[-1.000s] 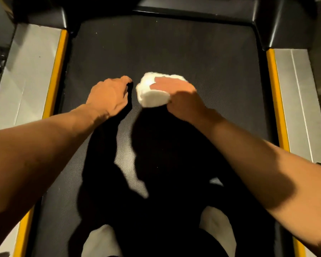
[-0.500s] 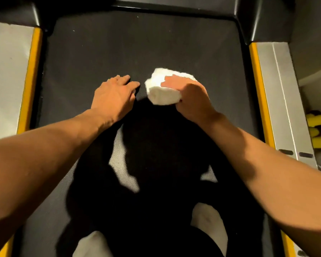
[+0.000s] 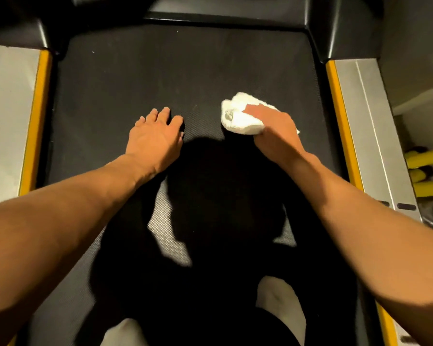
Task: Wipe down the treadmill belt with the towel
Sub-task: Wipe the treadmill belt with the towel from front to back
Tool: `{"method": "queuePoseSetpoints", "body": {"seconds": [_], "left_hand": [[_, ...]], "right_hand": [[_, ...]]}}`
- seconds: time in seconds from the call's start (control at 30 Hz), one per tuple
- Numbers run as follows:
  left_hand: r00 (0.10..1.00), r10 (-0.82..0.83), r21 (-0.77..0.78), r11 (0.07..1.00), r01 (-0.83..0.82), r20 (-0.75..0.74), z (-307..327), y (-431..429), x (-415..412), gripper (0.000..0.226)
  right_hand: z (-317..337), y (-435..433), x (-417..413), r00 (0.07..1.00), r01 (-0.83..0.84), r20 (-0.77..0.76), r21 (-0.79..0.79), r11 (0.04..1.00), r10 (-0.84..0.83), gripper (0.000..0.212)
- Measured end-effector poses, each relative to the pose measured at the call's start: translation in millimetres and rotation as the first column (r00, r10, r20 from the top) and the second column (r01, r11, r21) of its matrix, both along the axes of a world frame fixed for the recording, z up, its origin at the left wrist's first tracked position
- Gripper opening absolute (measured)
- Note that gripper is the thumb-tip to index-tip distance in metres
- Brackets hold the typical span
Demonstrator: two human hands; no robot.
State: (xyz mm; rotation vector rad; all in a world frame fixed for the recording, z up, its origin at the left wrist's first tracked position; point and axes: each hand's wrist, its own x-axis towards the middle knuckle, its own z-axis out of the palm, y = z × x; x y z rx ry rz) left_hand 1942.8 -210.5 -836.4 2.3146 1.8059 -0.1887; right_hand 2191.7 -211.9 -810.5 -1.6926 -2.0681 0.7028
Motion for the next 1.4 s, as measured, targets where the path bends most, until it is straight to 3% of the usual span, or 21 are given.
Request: {"method": "queuePoseSetpoints", "body": {"seconds": [0.07, 0.13, 0.2, 0.3, 0.37, 0.5, 0.57, 0.6, 0.67, 0.7, 0.73, 0.83, 0.93, 0.97, 1.03, 1.1, 1.13, 1.2, 1.3, 1.4], "left_hand": [[1.0, -0.007, -0.003, 1.0, 0.007, 0.015, 1, 1, 3, 0.044], [0.999, -0.03, 0.007, 1.0, 0.029, 0.042, 1, -1, 6, 0.044], [0.997, -0.036, 0.004, 0.999, 0.036, 0.062, -1, -4, 9, 0.045], [0.998, -0.025, -0.009, 1.0, 0.025, 0.05, -4, -7, 11, 0.047], [0.999, -0.029, -0.024, 0.999, 0.03, 0.04, -4, -6, 12, 0.048], [0.999, -0.04, -0.054, 0.998, 0.041, 0.036, 4, -1, 18, 0.044], [0.997, -0.059, -0.012, 0.998, 0.06, 0.057, 10, 3, 23, 0.036], [0.995, -0.073, 0.018, 0.997, 0.072, 0.071, 11, 5, 25, 0.031], [0.988, -0.112, 0.05, 0.993, 0.107, 0.102, 10, 6, 31, 0.026], [0.985, -0.121, 0.045, 0.992, 0.116, 0.12, 9, 5, 35, 0.026], [0.983, -0.122, 0.032, 0.992, 0.119, 0.137, 7, 3, 38, 0.029], [0.976, -0.159, 0.02, 0.987, 0.157, 0.148, -1, -2, 45, 0.042], [0.974, -0.183, 0.016, 0.983, 0.182, 0.136, -1, -1, 48, 0.048], [0.975, -0.179, 0.011, 0.984, 0.179, 0.134, 0, 1, 51, 0.048], [0.979, -0.159, -0.008, 0.987, 0.162, 0.129, 2, 2, 57, 0.048], [0.988, -0.109, -0.041, 0.993, 0.114, 0.108, 1, -3, 65, 0.049], [0.993, -0.079, -0.061, 0.995, 0.085, 0.084, 1, -9, 69, 0.05], [0.999, -0.039, -0.098, 0.994, 0.042, 0.028, -1, -24, 76, 0.055], [0.999, -0.017, -0.198, 0.98, 0.009, -0.037, -2, -51, 79, 0.061], [1.0, -0.011, -0.299, 0.954, 0.003, -0.027, 5, -55, 74, 0.062]], "right_hand": [[-13, -11, 5, 0.977, -0.025, 0.21, -0.045, 0.999, 0.034, 0.045], [-33, -46, 5, 0.976, -0.106, 0.188, -0.025, 0.994, 0.109, 0.056], [-36, -78, -4, 0.983, -0.179, 0.021, -0.059, 0.982, 0.181, 0.053], [-25, -81, 5, 0.994, -0.038, 0.104, 0.073, 0.997, 0.031, 0.022], [-9, -43, 19, 0.992, 0.049, 0.101, 0.19, 0.981, -0.069, 0.034], [-7, -3, 46, 0.933, 0.15, 0.328, 0.008, 0.989, -0.144, 0.047], [-28, -25, 46, 0.977, 0.045, 0.209, 0.022, 0.999, -0.049, 0.041], [-32, -40, 38, 0.991, 0.097, 0.094, -0.017, 0.995, -0.095, 0.036], [-36, -69, 29, 0.997, 0.078, 0.002, -0.101, 0.992, -0.079, 0.021], [-31, -77, 31, 0.996, 0.086, -0.002, -0.093, 0.992, -0.087, 0.017], [-20, -78, 31, 0.995, 0.05, 0.087, -0.037, 0.998, -0.046, 0.019], [-4, -39, 46, 0.989, 0.135, 0.044, 0.098, 0.986, -0.14, 0.026], [-4, -10, 63, 0.962, 0.156, 0.212, 0.099, 0.983, -0.174, 0.037], [-12, -13, 64, 0.969, 0.113, 0.208, 0.088, 0.99, -0.13, 0.039], [-25, -33, 55, 0.987, 0.154, 0.037, 0.082, 0.985, -0.158, 0.031], [-37, -60, 43, 0.975, 0.192, -0.105, -0.029, 0.981, -0.194, 0.024], [-40, -74, 41, 0.971, 0.218, -0.089, -0.066, 0.974, -0.224, 0.023], [-20, -82, 44, 0.994, 0.091, 0.062, 0.058, 0.994, -0.095, 0.031], [-4, -58, 62, 0.97, 0.241, -0.023, 0.152, 0.959, -0.24, 0.041], [-8, -44, 73, 0.933, 0.358, -0.002, 0.066, 0.931, -0.359, 0.039]]}}
